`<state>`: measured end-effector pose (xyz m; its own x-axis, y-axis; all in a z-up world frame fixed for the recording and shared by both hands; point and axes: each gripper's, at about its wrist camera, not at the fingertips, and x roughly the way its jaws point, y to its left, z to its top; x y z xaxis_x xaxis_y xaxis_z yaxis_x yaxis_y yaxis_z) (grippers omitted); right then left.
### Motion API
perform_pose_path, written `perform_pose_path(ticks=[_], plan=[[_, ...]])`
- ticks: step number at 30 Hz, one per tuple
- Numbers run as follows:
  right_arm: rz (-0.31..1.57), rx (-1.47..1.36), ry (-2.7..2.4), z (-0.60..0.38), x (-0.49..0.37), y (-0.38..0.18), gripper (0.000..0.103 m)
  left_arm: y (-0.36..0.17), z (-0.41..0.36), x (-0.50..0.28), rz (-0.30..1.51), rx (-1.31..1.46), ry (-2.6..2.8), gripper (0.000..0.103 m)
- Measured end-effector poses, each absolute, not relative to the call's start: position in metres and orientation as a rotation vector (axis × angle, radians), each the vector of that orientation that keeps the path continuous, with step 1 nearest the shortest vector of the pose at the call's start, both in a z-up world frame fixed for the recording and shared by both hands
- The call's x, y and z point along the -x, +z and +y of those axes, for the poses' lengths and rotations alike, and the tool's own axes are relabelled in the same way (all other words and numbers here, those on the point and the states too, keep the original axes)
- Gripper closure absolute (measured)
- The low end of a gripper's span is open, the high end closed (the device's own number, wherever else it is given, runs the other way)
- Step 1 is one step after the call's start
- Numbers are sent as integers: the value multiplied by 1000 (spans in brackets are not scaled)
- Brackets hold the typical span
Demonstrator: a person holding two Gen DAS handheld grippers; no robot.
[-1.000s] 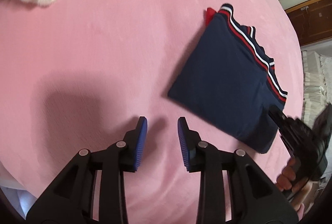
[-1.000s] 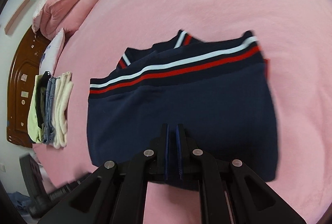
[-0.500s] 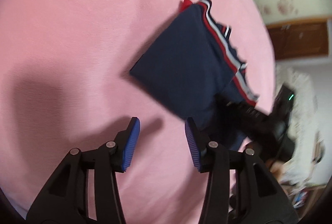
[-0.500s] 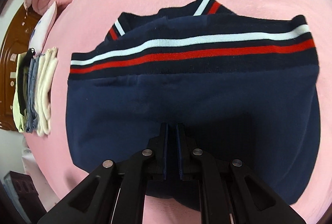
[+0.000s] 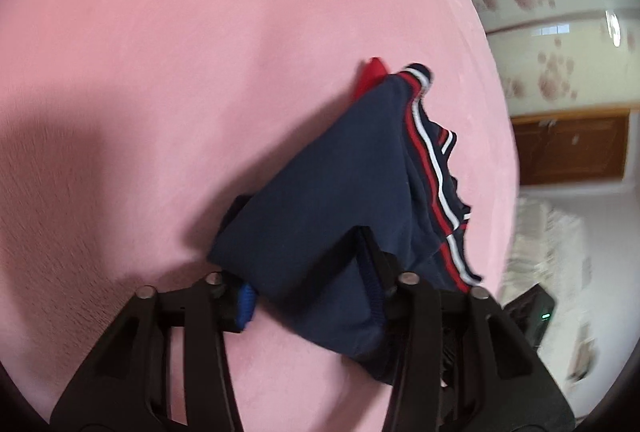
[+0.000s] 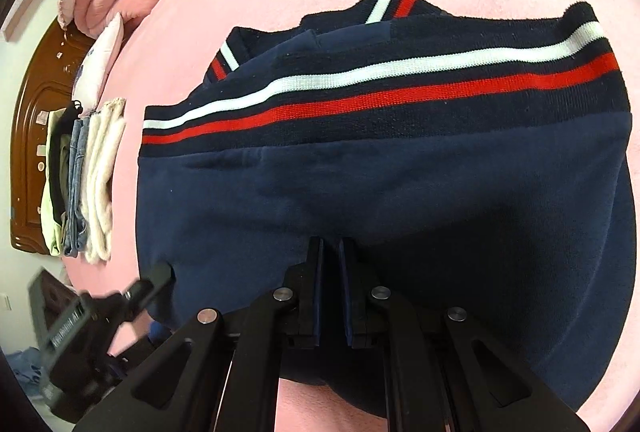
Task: Fold large clothes
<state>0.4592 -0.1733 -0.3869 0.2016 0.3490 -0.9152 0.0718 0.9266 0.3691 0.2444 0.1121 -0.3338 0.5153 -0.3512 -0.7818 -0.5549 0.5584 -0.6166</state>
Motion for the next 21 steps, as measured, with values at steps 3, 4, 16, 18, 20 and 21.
perform_pose_path(ticks=[3,4,16,18,20,21], plan=[[1350,-388,195,-177,-453,-392,96,-308,94,-246,1029,859,190,92],[1349,-401,192,-179,-453,-392,96,-295,84,-246,1003,780,204,94],[1302,-523,311,-233,-435,-388,96,-192,-51,-253,799,116,-96,100],[1278,-550,327,-253,-432,-384,96,-189,-74,-254,783,33,-149,100],[1248,-544,304,-274,-429,-375,96,-189,-93,-253,784,-5,-203,100],[1230,-551,290,-287,-428,-370,96,-189,-100,-253,788,-11,-226,100]])
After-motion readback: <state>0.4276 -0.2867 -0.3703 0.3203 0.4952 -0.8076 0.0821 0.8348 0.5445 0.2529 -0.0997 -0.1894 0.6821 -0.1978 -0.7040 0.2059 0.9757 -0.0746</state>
